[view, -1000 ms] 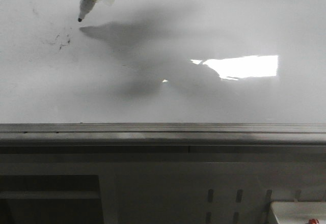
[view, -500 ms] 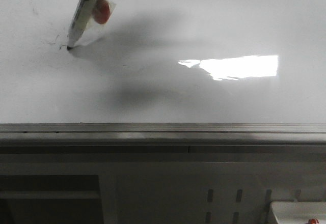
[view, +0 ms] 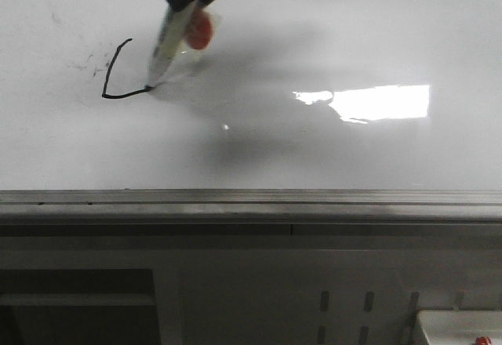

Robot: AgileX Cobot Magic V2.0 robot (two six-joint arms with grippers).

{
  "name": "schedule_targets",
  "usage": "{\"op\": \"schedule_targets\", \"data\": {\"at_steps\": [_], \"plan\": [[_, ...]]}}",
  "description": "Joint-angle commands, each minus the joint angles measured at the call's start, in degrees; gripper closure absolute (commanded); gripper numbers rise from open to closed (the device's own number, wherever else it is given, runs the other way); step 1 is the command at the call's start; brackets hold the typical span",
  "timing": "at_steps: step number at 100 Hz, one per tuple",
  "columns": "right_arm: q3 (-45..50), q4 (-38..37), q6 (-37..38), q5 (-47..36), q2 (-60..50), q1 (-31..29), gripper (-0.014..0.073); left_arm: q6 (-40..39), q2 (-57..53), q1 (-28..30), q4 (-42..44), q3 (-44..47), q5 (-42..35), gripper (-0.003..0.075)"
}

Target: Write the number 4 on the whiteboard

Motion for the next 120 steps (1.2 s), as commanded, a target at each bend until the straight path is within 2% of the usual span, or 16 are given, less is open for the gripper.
{"op": "schedule_targets", "data": {"at_steps": [1,21,41,69,82,101,120], "plan": [[0.99,-3.42,0.74,-0.88,-4.13,-2.48,0.0657,-0.44,-0.02,0.3,-0.85,-1.58,-4.79,0.0321],[2.82,-3.18,1.0,-2.13,-6.1,-3.13,0.0657,-0.44,-0.02,0.3,-0.74,-1.58,-4.79,0.033],[-3.35,-2.17,1.0,-1.58,-6.44,0.24,0.0657,-0.44,-0.02,0.3,-0.74,-1.58,-4.79,0.0332],[-7.97,-3.56,1.0,-2.69,-2.36,0.57,0.0657,-0.44,-0.02,0.3,-0.74,-1.58,-4.79,0.0332],[-7.97,-5.37,1.0,-3.53,-0.68,0.57,0.0657,-0.44,-0.02,0.3,-0.74,-1.58,-4.79,0.0332],[-7.14,-5.35,1.0,0.07,-0.17,0.57,0.0657,-0.44,-0.02,0.3,-0.74,-1.58,-4.79,0.0332],[-2.02,-0.84,1.0,2.24,-0.17,2.48,0.0657,-0.44,-0.02,0.3,-0.74,-1.58,-4.79,0.0332]]}}
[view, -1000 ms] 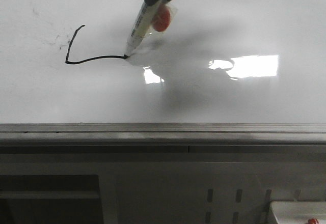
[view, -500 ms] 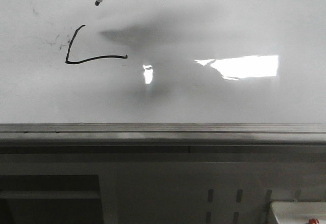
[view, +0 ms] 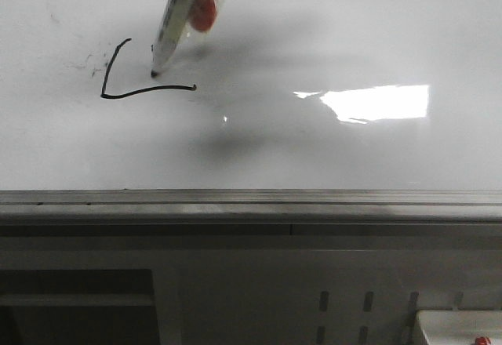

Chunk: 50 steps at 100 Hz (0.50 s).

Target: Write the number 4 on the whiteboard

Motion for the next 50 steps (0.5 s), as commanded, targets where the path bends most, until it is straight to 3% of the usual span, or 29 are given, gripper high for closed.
{"op": "schedule_targets", "data": {"at_steps": [1,32,50], "plan": [[1.29,1.13,-0.02,-1.77,-1.67,1.09,0.0657,-0.44,-0.02,0.3,-0.74,-1.58,-4.74,0.0332],[3.71,1.61,-0.02,-5.05,-3.59,2.74,0.0658,-0.44,-0.02,-0.41,2.47,-1.58,-6.74,0.0332],[0.74,1.61,-0.02,-1.2,-4.92,5.1,0.0658,-0.44,0.12,-7.89,11.01,-1.58,-11.1,0.0332]]}}
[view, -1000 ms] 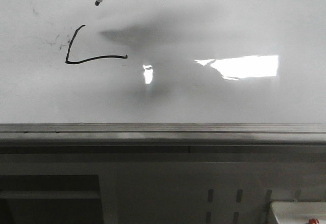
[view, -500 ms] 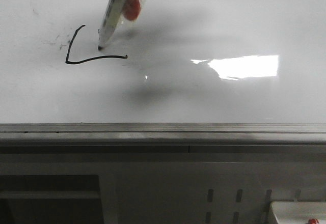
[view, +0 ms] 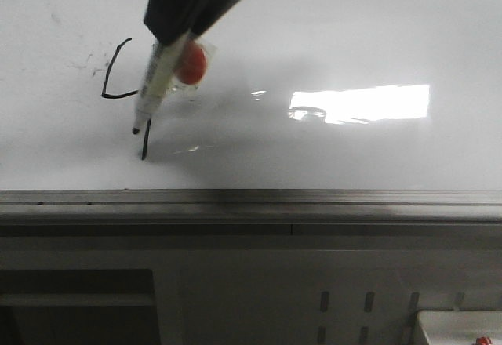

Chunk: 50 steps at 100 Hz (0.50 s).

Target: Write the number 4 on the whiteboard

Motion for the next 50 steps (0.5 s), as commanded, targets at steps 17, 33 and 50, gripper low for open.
{"op": "schedule_targets", "data": {"at_steps": [17,33,50], "plan": [[-3.83,0.12,-0.02,-2.01,-2.72,2.85,0.0658,-0.44,3.99,-12.86,7.53,-1.58,-8.18,0.0332],[-3.83,0.12,-0.02,-3.03,-2.72,5.05,0.0658,-0.44,10.3,-15.91,7.41,-1.58,-10.08,0.0332],[-3.83,1.02,-0.02,-2.84,-2.72,5.95,0.0658,-0.44,14.8,-15.77,7.29,-1.58,-15.05,0.0332]]}}
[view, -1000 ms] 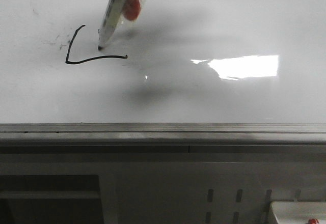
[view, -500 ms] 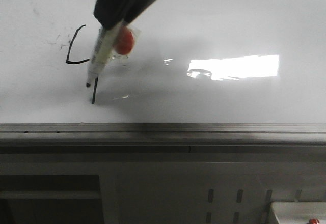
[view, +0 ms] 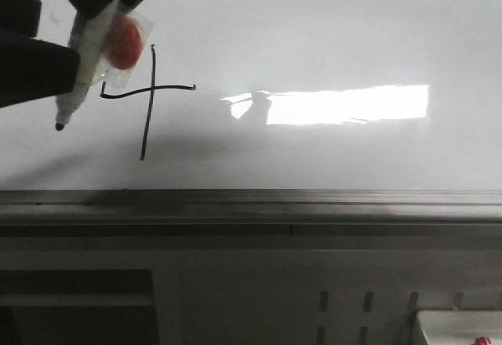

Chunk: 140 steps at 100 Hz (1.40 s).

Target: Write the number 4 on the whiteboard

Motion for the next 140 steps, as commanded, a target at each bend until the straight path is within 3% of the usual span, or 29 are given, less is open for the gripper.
{"op": "schedule_targets", "data": {"at_steps": [1,20,25,38,61,68,75,85,89,106,113,125,140], "plan": [[-2.06,0.9,-0.04,-3.43,-2.24,0.33,0.0658,-0.44,1.86,-0.38,-0.88,-1.58,-6.63,0.0332],[-2.06,1.48,-0.04,-3.8,-2.24,0.46,0.0658,-0.44,3.92,-0.48,-0.88,-1.58,-6.52,0.0356],[-2.06,1.48,-0.04,-3.73,-2.24,0.46,0.0658,-0.44,3.92,-0.48,-0.88,-1.58,-6.63,0.0424],[-2.06,2.54,-0.04,-3.58,-2.24,0.46,0.0658,-0.44,4.04,-0.48,-0.67,-1.58,-6.51,0.0745],[-2.06,3.17,-0.04,-3.83,-2.24,0.57,0.0655,-0.44,4.04,-0.48,-0.49,-1.58,-6.61,0.0741],[-2.06,3.17,-0.04,-3.83,-2.24,0.57,0.0586,-0.54,4.04,-0.48,-0.49,-1.58,-6.61,0.0741],[-2.06,3.02,-0.04,-4.51,-2.24,0.57,0.0389,-0.7,4.04,-0.48,-0.49,-1.58,-6.51,0.0741],[-2.06,1.31,-0.04,-7.51,-2.78,-0.17,0.0011,-2.22,4.04,-0.48,-4.15,-1.58,-5.53,0.0741],[-2.06,0.48,-0.04,-9.02,-3.25,-0.8,-0.0076,-3.27,3.92,-0.48,-7.31,-1.58,-4.11,0.0741],[-2.06,-0.27,-0.04,-11.55,-7.15,-4.97,-0.0031,-3.6,3.98,0.03,-37.25,-1.82,4.94,0.0741],[-2.06,-0.27,-0.04,-11.31,-8.75,-6.5,-0.002,-3.6,4.61,1.11,-45.18,-1.82,6.56,0.0741],[-2.06,-0.27,-0.04,-11.22,-10.62,-7.9,-0.002,-3.6,6.33,3.66,-53.59,-1.82,6.95,0.0741],[-2.06,-0.27,-0.04,-11.09,-11.35,-7.9,-0.002,-3.6,8.67,4.94,-53.85,-2.43,8.21,0.0741]]}}
